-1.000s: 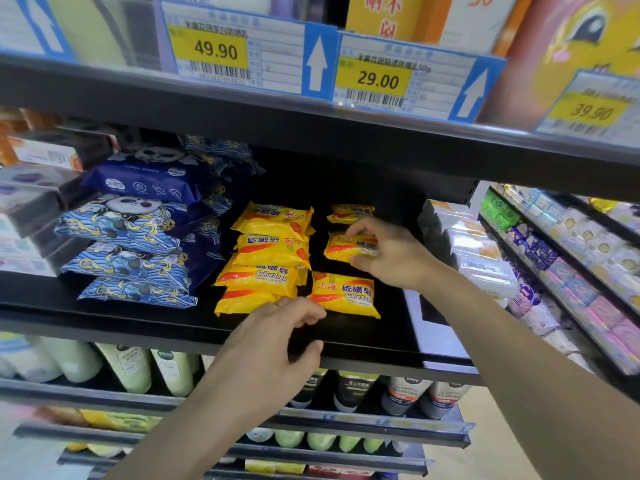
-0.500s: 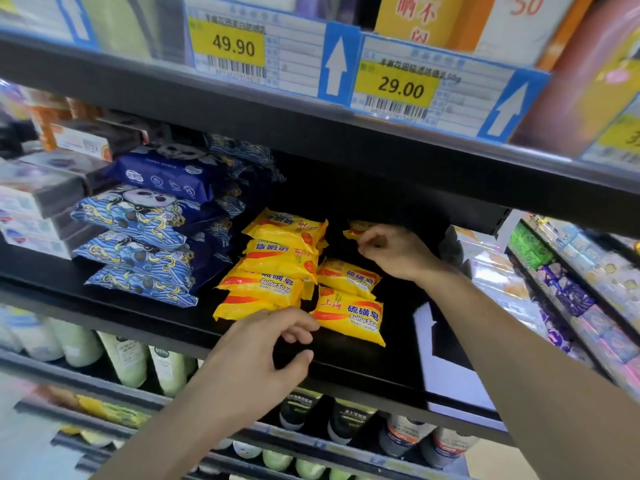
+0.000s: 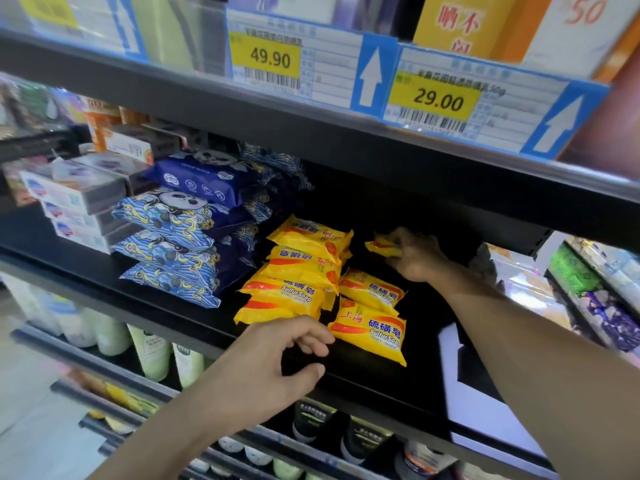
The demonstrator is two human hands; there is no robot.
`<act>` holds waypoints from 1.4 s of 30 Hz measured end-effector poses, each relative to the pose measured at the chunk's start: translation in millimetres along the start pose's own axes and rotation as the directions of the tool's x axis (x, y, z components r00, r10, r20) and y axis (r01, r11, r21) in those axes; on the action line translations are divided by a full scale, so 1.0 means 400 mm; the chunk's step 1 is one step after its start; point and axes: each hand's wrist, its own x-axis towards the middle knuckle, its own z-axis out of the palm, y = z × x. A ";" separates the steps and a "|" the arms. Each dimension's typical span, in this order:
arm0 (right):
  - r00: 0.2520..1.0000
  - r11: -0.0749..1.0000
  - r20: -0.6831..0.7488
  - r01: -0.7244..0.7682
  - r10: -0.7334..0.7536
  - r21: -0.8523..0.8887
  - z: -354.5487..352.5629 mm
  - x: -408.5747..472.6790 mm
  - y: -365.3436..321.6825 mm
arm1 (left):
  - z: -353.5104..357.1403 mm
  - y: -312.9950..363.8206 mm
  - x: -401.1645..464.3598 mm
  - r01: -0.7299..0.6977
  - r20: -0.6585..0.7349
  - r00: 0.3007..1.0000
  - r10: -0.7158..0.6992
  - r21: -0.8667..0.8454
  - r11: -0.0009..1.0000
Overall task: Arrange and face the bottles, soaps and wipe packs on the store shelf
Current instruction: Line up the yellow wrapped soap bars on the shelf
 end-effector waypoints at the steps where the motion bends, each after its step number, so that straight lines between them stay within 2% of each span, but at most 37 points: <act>1: 1.000 1.000 -0.005 -0.003 0.003 0.018 -0.001 -0.006 0.002 | -0.001 0.001 0.001 0.001 0.001 1.000 -0.001 -0.002 1.000; 9: 0.992 0.994 -0.125 -0.012 0.026 0.107 -0.014 -0.069 0.020 | -0.015 0.005 0.004 -0.010 0.029 1.000 0.011 -0.044 0.999; 16: 0.914 0.934 -0.398 0.205 -0.077 0.291 -0.025 -0.309 -0.024 | -0.033 0.021 0.013 0.068 0.048 0.997 -0.061 -0.171 0.983; 21: 0.895 0.884 -0.396 0.344 -0.207 0.316 0.013 -0.529 -0.080 | -0.045 0.048 0.017 0.182 0.095 0.983 -0.160 -0.331 0.926; 24: 0.870 0.881 -0.419 0.392 -0.261 0.266 0.027 -0.612 -0.107 | -0.054 0.077 0.013 0.257 0.145 0.966 -0.213 -0.479 0.839; 27: 0.834 0.883 -0.444 0.437 -0.326 0.173 0.037 -0.658 -0.129 | -0.060 0.102 0.008 0.324 0.224 0.945 -0.238 -0.536 0.780; 30: 0.815 0.894 -0.457 0.440 -0.357 0.087 0.048 -0.680 -0.150 | -0.059 0.115 0.000 0.333 0.285 0.936 -0.208 -0.518 0.788; 34: 0.817 0.901 -0.446 0.430 -0.365 0.050 0.068 -0.690 -0.165 | -0.049 0.111 -0.009 0.335 0.260 0.938 -0.230 -0.506 0.795; 36: 0.834 0.899 -0.437 0.423 -0.336 0.115 0.079 -0.696 -0.164 | -0.046 0.100 -0.012 0.350 0.248 0.934 -0.255 -0.511 0.785; 38: 0.867 0.867 -0.430 0.398 -0.249 0.299 0.080 -0.707 -0.167 | -0.048 0.091 -0.016 0.349 0.237 0.935 -0.262 -0.509 0.787; 42: 0.946 0.725 -0.323 0.236 -0.020 0.647 0.073 -0.707 -0.160 | -0.059 0.079 -0.023 0.314 0.212 0.948 -0.237 -0.503 0.805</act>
